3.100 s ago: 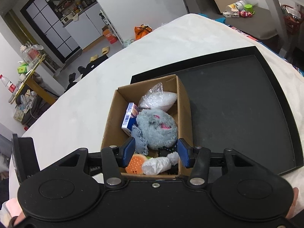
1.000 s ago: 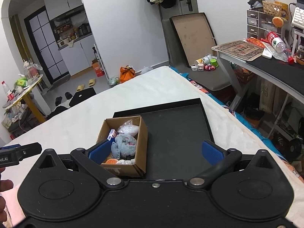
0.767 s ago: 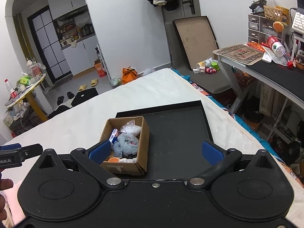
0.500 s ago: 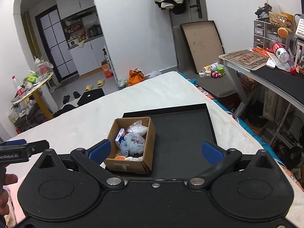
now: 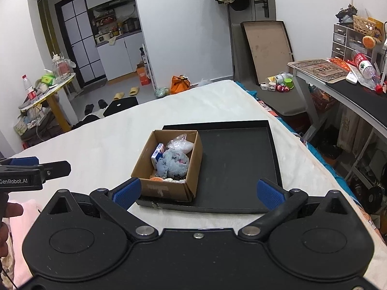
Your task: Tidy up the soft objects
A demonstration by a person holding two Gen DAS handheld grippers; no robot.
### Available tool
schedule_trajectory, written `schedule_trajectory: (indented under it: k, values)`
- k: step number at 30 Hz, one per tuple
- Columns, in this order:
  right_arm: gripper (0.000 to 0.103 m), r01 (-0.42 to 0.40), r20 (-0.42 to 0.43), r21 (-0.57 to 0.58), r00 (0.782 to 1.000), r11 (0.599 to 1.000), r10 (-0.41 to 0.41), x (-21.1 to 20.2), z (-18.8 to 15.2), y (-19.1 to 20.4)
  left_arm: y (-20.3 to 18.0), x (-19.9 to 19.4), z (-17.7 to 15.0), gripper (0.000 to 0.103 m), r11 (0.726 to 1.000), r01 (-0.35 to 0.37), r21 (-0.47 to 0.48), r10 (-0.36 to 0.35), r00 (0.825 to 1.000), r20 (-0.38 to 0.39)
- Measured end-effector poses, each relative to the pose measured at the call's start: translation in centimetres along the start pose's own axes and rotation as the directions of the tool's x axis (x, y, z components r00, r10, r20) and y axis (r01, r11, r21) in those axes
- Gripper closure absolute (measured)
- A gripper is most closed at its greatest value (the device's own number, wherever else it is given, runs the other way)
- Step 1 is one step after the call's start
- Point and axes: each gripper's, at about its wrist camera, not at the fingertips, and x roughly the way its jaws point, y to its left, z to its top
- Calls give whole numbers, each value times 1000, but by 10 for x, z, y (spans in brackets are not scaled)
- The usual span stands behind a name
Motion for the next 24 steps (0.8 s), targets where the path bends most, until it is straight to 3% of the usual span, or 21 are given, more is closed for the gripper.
schedule_trajectory:
  k: [24]
  values:
    - [0, 15, 24, 36, 1000, 999, -16, -7, 10, -5, 1, 0, 9, 0, 1000, 8, -15, -8, 1000, 15]
